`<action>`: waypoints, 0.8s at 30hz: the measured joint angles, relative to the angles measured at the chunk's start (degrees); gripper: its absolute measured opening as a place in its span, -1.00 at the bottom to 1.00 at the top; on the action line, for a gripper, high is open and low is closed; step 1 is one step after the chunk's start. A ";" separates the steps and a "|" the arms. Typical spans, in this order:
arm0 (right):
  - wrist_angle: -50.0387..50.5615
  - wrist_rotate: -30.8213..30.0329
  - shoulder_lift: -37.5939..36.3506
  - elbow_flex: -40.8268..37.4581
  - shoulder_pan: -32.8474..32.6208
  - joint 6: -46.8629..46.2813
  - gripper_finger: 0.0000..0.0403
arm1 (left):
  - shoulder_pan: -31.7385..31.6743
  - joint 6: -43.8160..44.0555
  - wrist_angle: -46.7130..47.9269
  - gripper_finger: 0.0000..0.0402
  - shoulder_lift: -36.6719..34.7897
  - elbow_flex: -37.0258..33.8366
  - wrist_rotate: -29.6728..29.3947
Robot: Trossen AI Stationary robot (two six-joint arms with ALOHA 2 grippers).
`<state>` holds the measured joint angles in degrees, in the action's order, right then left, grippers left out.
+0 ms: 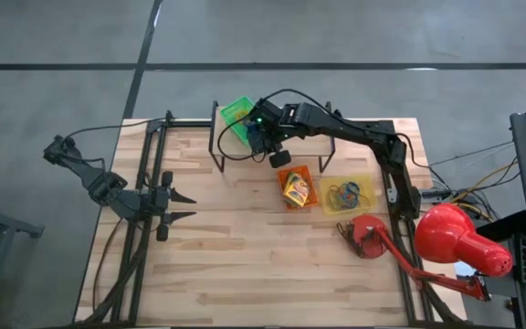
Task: Pick & Place Office Desk Supplies
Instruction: Put the green bin on the shelf
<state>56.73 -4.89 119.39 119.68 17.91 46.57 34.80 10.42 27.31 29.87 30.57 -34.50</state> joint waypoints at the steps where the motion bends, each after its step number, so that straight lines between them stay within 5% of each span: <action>1: 0.02 0.00 0.00 0.00 0.00 0.00 -0.43 | 0.01 -0.01 0.00 -0.30 0.00 0.00 0.00; 24: -2.48 0.36 -3.28 3.21 0.14 -3.07 -0.23 | -0.01 0.00 0.00 -0.30 0.00 0.00 0.00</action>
<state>54.25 -4.53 116.11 122.89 18.05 43.49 34.79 10.42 27.31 29.86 30.57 -34.50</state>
